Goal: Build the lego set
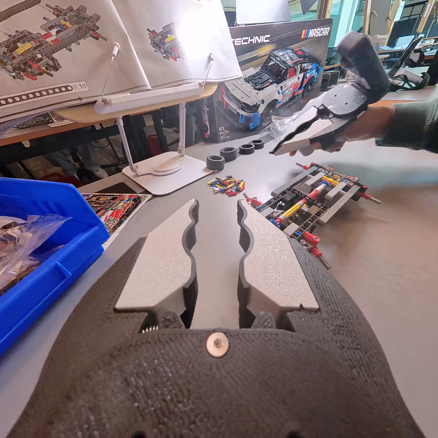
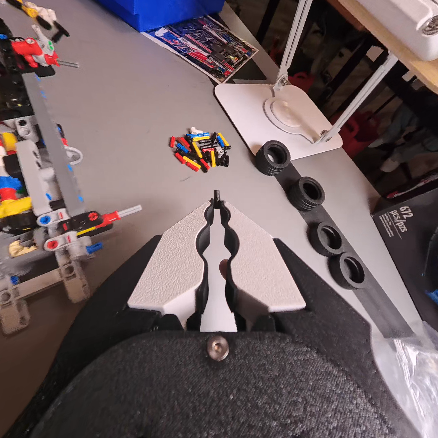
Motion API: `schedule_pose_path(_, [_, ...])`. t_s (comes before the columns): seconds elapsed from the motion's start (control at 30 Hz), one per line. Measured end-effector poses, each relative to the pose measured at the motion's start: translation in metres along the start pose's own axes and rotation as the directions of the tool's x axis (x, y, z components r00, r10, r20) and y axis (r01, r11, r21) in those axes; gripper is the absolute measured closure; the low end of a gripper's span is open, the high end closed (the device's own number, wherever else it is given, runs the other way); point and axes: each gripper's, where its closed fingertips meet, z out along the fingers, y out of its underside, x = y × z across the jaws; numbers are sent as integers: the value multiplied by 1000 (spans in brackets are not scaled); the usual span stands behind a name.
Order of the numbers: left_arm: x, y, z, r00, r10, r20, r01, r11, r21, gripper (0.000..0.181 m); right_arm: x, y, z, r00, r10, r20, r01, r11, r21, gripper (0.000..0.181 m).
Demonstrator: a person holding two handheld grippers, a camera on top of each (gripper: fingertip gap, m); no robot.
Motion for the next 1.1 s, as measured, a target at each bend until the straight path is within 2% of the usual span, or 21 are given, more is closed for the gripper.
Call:
schedule_pose_path(0.33, [0,4,2,1000,-13,-14,13,1000,-12,150,20,11,52,995,-68,68,77,987,-141,179])
schedule_pose_path(0.5, [2,6,3,999,-23,-24,22,1000,-22,151,33,12,77,993,-57,101,81,964,-252,180])
schedule_pose_path(0.63, [1,6,2,1000,-21,-23,21,1000,-21,151,32,9,93,989,-41,143,81,954,-288,180])
schedule_pose_path(0.93, [1,6,2,999,-25,-28,24,999,-23,151,29,4,102,986,-32,164,79,954,-289,177])
schedule_pose_path(1.1, [1,7,3,999,-27,-29,26,999,-24,151,31,-9,98,987,-12,160,48,974,-223,174])
